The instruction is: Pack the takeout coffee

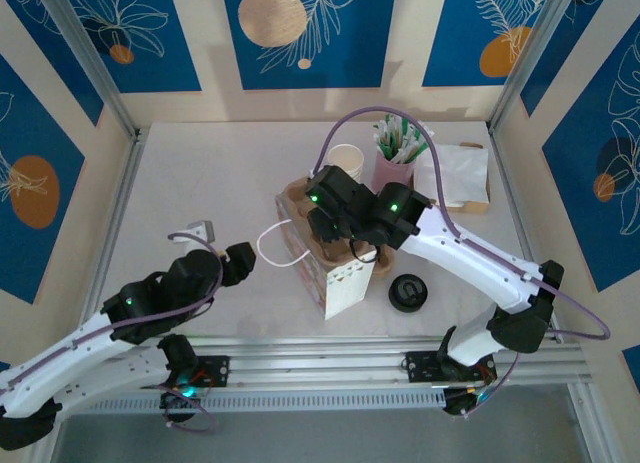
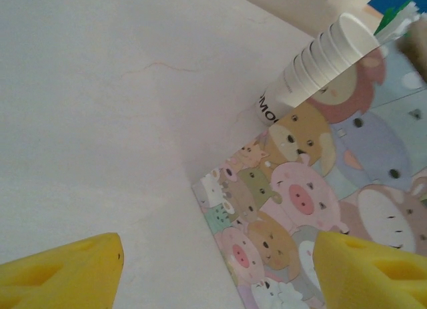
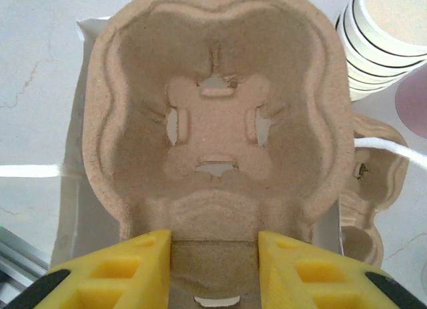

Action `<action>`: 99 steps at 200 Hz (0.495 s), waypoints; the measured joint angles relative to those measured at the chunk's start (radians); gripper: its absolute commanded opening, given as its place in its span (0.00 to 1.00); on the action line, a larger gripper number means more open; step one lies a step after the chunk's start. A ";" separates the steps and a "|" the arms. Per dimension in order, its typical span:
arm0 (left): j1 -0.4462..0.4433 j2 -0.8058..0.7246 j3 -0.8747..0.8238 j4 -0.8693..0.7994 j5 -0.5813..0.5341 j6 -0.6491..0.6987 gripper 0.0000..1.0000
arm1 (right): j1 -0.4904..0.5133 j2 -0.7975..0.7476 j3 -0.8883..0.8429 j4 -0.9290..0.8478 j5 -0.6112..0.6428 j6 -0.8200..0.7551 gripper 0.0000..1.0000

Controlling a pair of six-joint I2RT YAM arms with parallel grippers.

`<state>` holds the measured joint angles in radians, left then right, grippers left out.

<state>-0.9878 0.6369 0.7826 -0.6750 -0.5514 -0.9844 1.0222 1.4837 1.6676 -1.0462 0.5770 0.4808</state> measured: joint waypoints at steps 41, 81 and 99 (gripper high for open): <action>0.000 0.004 0.012 0.000 0.000 0.000 0.76 | 0.000 0.006 -0.002 0.007 -0.005 -0.014 0.37; 0.000 0.020 0.013 0.000 0.001 0.000 0.76 | 0.002 0.005 -0.023 0.014 -0.004 -0.013 0.37; 0.000 0.020 0.013 0.000 0.002 0.000 0.76 | 0.003 0.005 -0.027 0.019 -0.004 -0.012 0.37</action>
<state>-0.9878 0.6567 0.7956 -0.6750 -0.5495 -0.9840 1.0252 1.4883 1.6409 -1.0275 0.5732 0.4690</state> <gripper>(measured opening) 0.759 0.373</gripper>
